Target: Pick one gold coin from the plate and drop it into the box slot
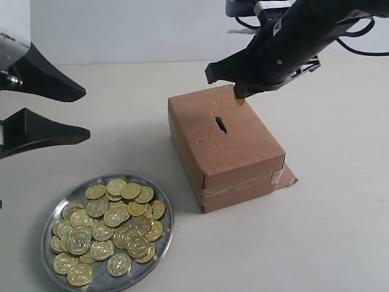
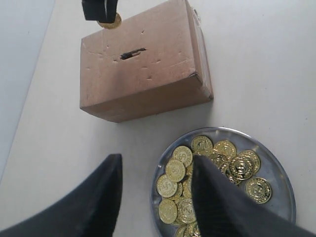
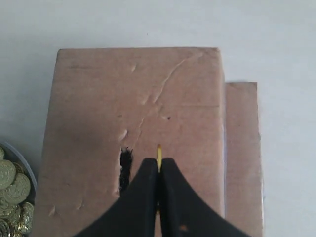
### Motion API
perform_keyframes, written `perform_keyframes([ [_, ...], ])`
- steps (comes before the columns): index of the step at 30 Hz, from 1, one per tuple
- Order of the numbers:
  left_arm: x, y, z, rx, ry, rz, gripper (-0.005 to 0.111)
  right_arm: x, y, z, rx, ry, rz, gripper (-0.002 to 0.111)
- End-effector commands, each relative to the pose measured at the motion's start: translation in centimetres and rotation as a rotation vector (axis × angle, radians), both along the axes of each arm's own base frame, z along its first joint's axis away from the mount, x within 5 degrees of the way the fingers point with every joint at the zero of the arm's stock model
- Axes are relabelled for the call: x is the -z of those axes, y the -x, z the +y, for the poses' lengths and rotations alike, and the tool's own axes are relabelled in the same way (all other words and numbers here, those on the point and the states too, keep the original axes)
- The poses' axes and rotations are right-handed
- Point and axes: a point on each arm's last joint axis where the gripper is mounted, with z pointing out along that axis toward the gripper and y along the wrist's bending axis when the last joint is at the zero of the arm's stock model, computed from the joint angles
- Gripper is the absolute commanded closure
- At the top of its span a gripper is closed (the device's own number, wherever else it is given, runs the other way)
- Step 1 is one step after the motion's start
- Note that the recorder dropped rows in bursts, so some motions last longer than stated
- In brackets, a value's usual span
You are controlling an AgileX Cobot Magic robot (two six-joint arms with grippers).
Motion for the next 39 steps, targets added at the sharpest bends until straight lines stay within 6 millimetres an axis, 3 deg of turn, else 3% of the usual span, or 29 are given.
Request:
perform_keyframes([
  [1, -0.2, 0.1, 0.1, -0.005, 0.006, -0.001, 0.062, 1.1, -0.3, 1.0, -0.017, 0.016, 0.048, 0.108],
  [9, -0.2, 0.2, 0.1, -0.005, 0.007, 0.002, 0.062, 1.7, -0.4, 2.6, -0.032, -0.007, 0.059, 0.108],
  [26, -0.2, 0.2, 0.1, -0.005, 0.007, 0.002, 0.062, 2.6, -0.5, 3.0, -0.043, -0.02, 0.088, 0.108],
  [29, -0.2, 0.2, 0.1, -0.005, 0.007, 0.002, 0.062, 2.6, -0.5, 3.0, -0.044, -0.019, 0.087, 0.099],
  [34, -0.2, 0.2, 0.1, -0.005, 0.007, 0.002, 0.062, 2.4, -0.5, 3.0, -0.044, -0.02, 0.086, 0.072],
  [36, -0.2, 0.2, 0.1, -0.007, 0.008, 0.003, 0.062, 2.0, -0.4, 2.9, -0.045, -0.026, 0.075, 0.069],
  [39, -0.3, 0.3, 0.2, -0.025, 0.023, 0.018, 0.067, 0.2, -0.1, 2.5, -0.057, -0.028, 0.017, 0.075],
])
